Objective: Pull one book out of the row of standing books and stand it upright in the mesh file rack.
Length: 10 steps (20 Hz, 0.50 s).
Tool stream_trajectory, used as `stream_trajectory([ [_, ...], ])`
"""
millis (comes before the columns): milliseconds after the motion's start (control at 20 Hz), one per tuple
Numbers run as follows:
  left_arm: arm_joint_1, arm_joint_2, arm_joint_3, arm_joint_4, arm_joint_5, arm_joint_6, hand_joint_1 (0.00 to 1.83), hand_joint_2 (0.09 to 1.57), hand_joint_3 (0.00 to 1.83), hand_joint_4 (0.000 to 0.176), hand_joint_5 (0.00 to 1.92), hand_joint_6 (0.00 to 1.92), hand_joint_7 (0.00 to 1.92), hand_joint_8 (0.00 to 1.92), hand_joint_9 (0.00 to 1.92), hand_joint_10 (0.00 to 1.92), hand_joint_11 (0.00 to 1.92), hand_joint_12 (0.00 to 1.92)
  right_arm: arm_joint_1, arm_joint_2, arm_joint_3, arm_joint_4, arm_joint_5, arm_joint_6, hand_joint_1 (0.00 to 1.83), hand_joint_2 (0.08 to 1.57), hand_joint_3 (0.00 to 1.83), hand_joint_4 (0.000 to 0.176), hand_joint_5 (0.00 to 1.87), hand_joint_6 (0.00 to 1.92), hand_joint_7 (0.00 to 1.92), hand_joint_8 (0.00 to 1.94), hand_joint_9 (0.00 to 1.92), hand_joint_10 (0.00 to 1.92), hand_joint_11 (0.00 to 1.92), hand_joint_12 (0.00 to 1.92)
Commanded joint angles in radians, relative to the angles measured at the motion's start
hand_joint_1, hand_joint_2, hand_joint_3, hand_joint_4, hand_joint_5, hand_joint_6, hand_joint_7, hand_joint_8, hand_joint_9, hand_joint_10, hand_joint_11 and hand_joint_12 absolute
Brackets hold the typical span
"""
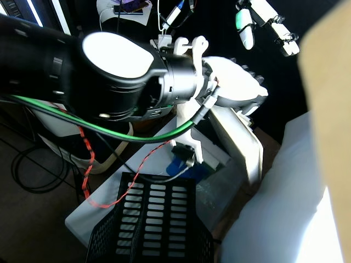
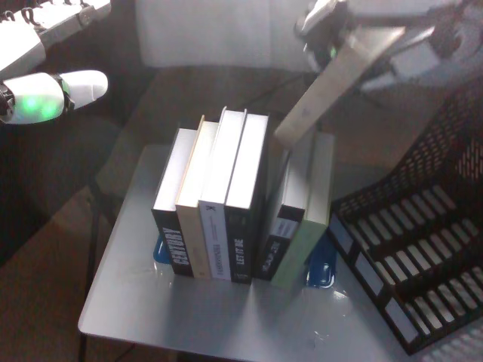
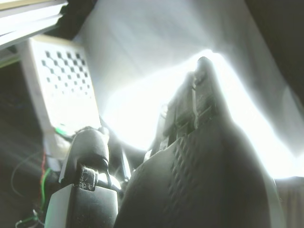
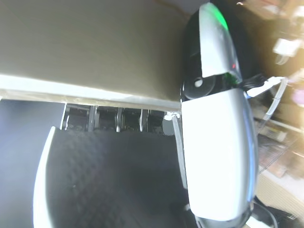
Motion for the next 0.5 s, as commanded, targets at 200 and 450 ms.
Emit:
stream_trajectory([
  [200,-0.020,0.000,0.004,-0.020,-0.108,-0.002,0.32,1.42,0.00,0.046,0.05,0.01,0.00,0.00,0.00,0.00,0.00,0.01,0.167,0.079,-0.046,-0.045,-0.022,0.015,1.35,1.19,0.01,0.000,0.79,1.21,0.88,1.25,0.74,1.47,0.28,1.85],
  [450,-0.034,-0.013,0.007,-0.008,-0.095,-0.002,0.26,1.43,0.00,0.073,0.02,0.00,0.00,0.00,0.00,0.00,0.00,0.00,0.307,0.163,-0.102,-0.279,-0.040,0.172,1.25,1.19,0.01,0.000,0.86,1.03,0.84,1.45,0.74,1.61,0.38,1.91],
])
